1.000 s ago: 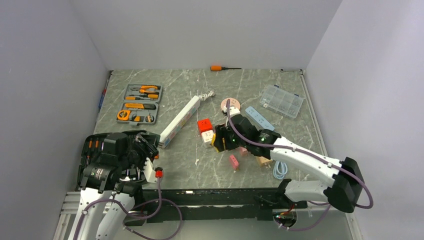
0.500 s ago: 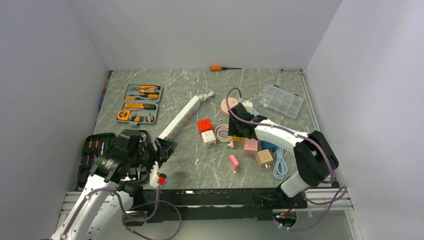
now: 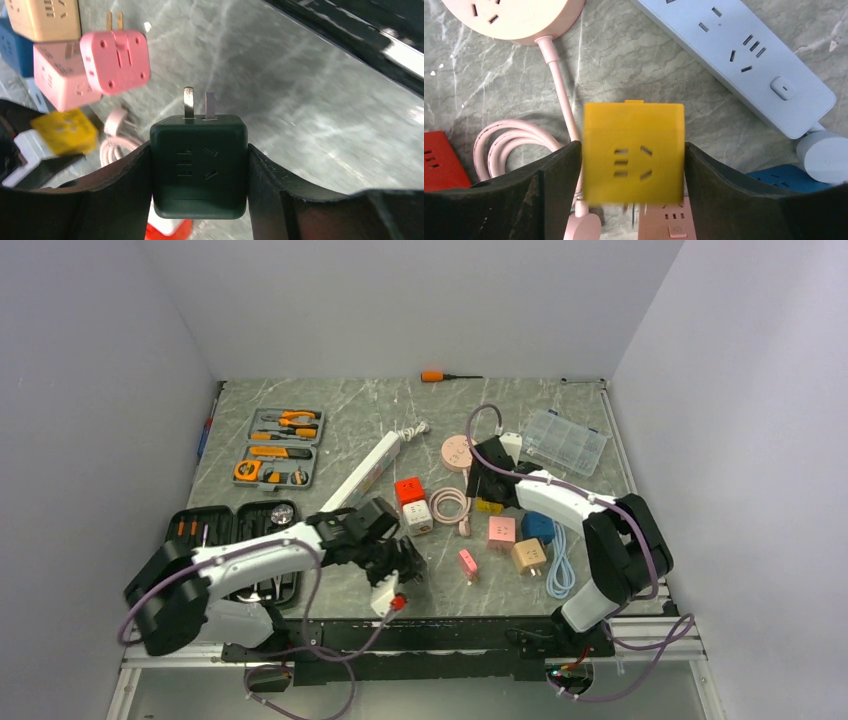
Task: Pull the plug off the socket
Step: Place the plug at the center of the board, then move the socket to the center of the board.
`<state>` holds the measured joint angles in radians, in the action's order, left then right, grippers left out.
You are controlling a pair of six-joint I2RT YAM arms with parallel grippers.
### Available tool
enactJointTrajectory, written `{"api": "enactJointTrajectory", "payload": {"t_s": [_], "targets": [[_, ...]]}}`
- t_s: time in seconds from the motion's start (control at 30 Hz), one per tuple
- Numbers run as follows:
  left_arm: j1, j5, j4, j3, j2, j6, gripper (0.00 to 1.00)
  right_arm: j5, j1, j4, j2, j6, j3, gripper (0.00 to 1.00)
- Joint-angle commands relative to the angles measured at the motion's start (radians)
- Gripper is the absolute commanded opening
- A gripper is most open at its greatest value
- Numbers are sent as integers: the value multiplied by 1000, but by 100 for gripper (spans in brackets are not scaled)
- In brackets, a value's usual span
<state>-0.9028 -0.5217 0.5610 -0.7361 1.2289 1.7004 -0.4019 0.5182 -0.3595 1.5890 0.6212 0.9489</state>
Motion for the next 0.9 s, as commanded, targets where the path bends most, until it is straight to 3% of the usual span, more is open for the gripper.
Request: {"api": "enactJointTrajectory", "payload": {"t_s": [0.0, 0.13, 0.43, 0.47, 0.5, 0.53, 0.57, 0.73, 0.87], "targets": [[-81, 37, -184, -118, 142, -109, 0, -4, -10, 37, -85, -14, -4, 83], [-135, 104, -263, -219, 286, -202, 0, 28, -13, 5, -159, -20, 7, 99], [-239, 266, -137, -537, 641, -386, 0, 32, -15, -125, -349, -63, 53, 100], [-248, 283, -116, -551, 651, -407, 7, 31, -17, -127, -370, -67, 49, 100], [-254, 298, -91, -568, 660, -433, 35, 39, -19, -125, -386, -69, 47, 100], [-258, 306, -58, -586, 662, -455, 75, 47, -19, -122, -394, -70, 47, 100], [-258, 309, -36, -596, 657, -482, 95, 64, -19, -123, -397, -69, 54, 100], [-254, 345, 69, -609, 544, -581, 99, 116, -19, -106, -365, -83, 76, 100], [-230, 328, 274, -664, 391, -674, 99, 143, -3, -88, -324, -97, 90, 100]]}}
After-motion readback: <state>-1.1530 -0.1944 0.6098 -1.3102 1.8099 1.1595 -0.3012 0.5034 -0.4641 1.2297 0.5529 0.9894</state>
